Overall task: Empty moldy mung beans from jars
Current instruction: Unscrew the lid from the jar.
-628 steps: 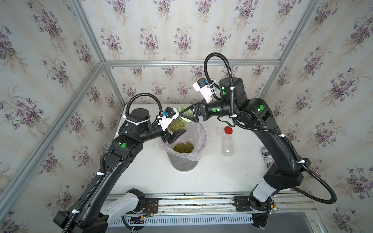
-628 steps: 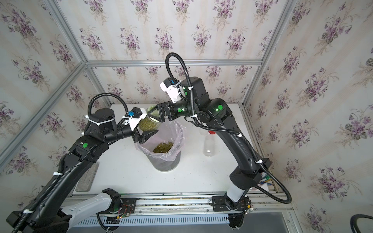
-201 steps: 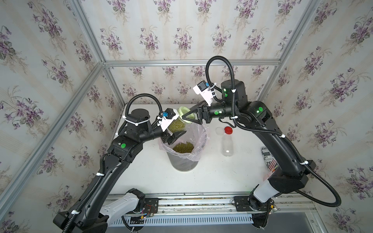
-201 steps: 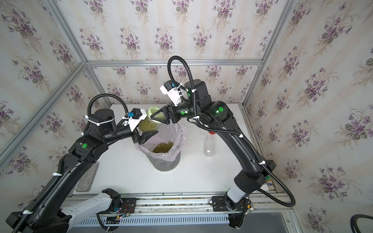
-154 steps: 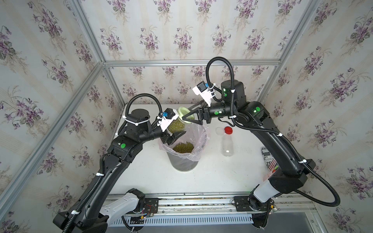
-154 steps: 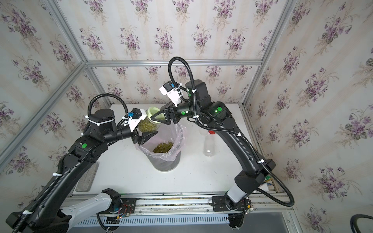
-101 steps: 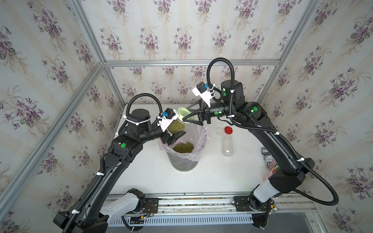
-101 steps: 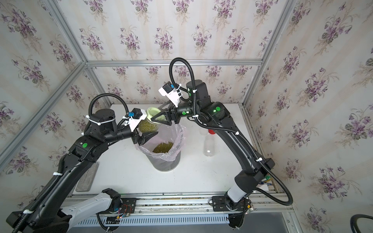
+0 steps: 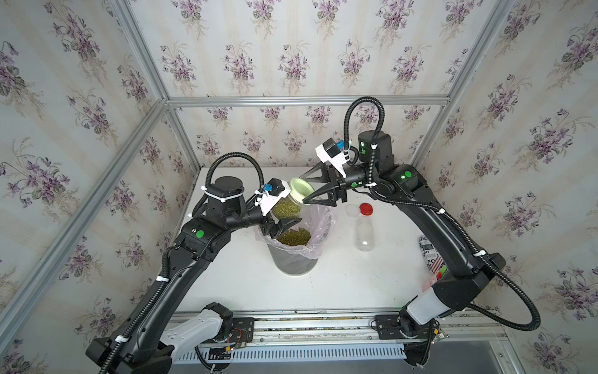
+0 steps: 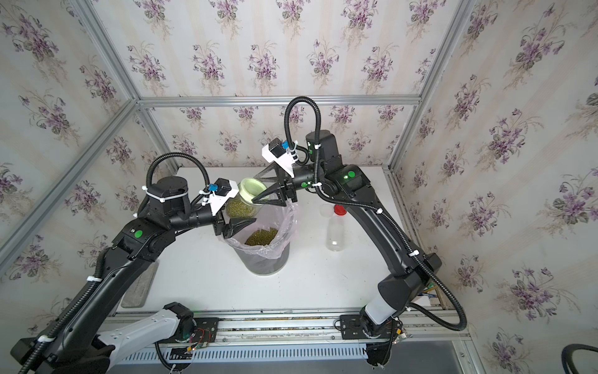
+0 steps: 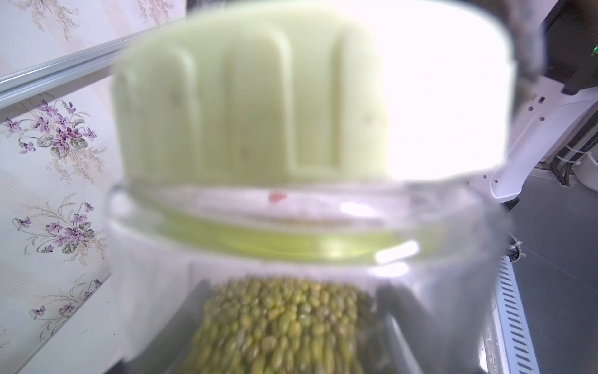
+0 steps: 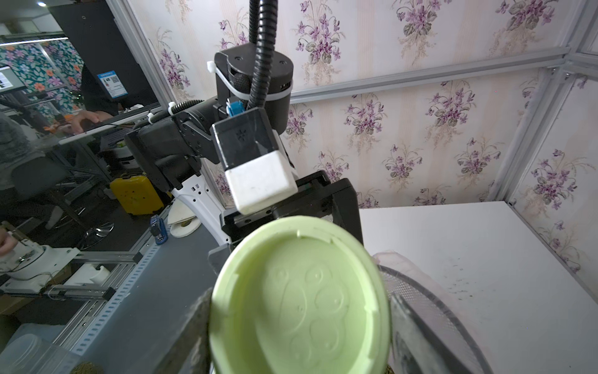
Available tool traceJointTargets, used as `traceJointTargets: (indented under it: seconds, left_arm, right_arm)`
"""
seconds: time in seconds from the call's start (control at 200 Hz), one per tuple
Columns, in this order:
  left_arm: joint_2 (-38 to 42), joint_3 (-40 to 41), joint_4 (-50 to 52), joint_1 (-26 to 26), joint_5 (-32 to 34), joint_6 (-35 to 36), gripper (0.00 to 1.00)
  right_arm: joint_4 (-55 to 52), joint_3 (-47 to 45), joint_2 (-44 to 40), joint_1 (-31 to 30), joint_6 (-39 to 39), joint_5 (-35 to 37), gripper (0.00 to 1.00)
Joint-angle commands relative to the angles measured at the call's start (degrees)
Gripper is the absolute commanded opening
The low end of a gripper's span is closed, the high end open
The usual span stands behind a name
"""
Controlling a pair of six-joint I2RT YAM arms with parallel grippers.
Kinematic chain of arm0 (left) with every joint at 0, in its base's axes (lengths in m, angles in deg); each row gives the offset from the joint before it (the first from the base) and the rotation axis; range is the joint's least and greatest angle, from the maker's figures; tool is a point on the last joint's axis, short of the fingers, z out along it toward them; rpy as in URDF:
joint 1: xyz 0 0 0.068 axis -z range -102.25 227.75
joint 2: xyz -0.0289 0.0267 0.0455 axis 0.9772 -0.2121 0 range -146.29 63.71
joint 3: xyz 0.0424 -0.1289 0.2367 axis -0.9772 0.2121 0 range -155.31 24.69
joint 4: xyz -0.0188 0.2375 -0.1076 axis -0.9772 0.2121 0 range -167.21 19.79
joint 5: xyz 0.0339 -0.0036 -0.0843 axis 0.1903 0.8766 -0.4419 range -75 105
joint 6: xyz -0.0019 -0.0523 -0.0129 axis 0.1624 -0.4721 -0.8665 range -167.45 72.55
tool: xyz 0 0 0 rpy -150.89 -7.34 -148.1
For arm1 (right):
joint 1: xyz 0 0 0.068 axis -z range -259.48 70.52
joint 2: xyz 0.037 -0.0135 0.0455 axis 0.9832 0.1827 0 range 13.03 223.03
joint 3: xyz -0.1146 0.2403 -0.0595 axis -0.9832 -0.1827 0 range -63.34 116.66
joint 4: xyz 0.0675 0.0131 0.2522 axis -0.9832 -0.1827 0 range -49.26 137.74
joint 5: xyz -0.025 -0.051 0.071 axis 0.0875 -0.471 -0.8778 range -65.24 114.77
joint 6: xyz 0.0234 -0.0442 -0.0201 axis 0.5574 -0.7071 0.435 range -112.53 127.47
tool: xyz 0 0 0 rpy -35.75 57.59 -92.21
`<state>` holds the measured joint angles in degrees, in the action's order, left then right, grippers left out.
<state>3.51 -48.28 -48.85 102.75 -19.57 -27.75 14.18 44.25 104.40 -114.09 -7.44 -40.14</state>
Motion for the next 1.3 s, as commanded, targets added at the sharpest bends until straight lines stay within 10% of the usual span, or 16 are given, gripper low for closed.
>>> traceJointTargets:
  seconds: [0.0, 1.294]
  left_arm:
    - [0.3, -0.2, -7.4, -0.3, 0.7, -0.6, 0.03]
    - [1.2, 1.3, -9.7, -0.2, -2.1, -0.3, 0.01]
  right_arm:
    - [-3.4, 0.1, 0.4, 0.9, -3.6, -9.9, 0.65]
    - [16.4, 1.9, 1.9, 2.9, 14.6, -17.7, 0.62]
